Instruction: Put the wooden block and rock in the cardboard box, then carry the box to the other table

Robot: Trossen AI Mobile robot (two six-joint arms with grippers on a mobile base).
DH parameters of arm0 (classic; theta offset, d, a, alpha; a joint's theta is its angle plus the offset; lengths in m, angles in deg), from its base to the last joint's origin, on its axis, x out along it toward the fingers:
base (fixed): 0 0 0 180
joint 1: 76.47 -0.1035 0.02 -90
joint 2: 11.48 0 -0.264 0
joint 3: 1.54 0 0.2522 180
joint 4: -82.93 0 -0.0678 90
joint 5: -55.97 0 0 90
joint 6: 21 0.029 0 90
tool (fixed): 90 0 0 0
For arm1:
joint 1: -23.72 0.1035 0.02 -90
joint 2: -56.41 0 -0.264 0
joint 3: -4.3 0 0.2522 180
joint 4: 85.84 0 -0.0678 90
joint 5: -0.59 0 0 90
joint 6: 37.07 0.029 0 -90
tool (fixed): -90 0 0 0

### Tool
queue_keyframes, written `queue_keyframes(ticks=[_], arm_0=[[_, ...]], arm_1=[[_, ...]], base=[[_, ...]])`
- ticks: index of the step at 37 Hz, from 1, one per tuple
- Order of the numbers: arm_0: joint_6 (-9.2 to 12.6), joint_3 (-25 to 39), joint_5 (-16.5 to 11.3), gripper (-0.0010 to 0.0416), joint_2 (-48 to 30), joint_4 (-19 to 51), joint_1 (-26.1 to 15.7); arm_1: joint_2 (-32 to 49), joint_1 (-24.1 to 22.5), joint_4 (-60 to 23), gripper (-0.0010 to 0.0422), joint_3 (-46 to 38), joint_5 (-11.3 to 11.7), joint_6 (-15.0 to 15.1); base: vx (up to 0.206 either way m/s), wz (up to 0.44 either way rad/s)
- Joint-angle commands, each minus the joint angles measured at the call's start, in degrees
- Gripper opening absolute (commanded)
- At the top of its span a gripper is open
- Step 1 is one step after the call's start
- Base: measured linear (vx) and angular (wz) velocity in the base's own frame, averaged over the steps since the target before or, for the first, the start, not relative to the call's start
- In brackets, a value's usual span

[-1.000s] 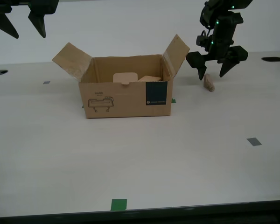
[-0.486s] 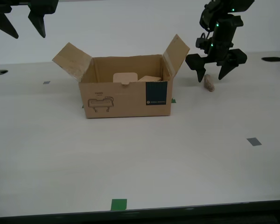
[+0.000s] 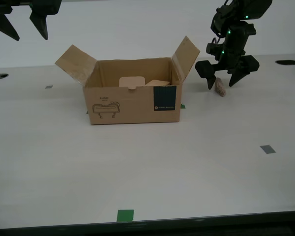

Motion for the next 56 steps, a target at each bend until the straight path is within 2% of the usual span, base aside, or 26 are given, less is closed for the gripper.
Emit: queue_keyframes(ticks=[1, 10, 25, 32, 39, 46, 49, 56], arm_0=[[0.0, 0.0, -0.2, 0.0348, 0.0, -1.1, 0.0], [-0.3, 0.0, -0.2, 0.0325, 0.0, -1.7, 0.0], [-0.7, -0.2, -0.2, 0.0254, 0.0, -2.2, 0.0], [-0.7, -1.1, -0.2, 0.0184, 0.0, -2.5, 0.0], [-0.7, -4.0, -0.2, 0.0086, 0.0, -4.6, 0.0], [-1.2, -5.7, -0.2, -0.0007, 0.0, -5.6, 0.0], [-1.3, -5.3, -0.2, 0.0004, 0.0, -5.2, 0.0], [-1.2, -2.9, -0.2, -0.0002, 1.3, -2.0, -0.1]], arm_1=[[0.0, 0.0, -0.1, 0.0293, 0.0, -0.2, -0.2], [0.0, 0.0, 0.0, 0.0293, 0.0, -0.2, -0.2], [0.0, 0.0, 0.0, 0.0293, 0.0, -0.2, -0.3], [0.0, 0.0, 0.0, 0.0293, 0.0, -0.2, -0.3], [0.0, 0.0, 0.0, 0.0293, 0.0, -1.6, -0.4], [0.0, 0.0, 0.0, 0.0293, 0.0, -1.6, -0.4], [0.0, 0.0, 0.0, 0.0293, 0.0, -1.6, -0.4], [0.0, 0.0, 0.0, 0.0293, 0.0, -1.6, -0.4]], base=[[0.000, 0.000], [0.000, 0.000], [0.000, 0.000], [0.000, 0.000], [0.000, 0.000], [0.000, 0.000], [0.000, 0.000], [0.000, 0.000]])
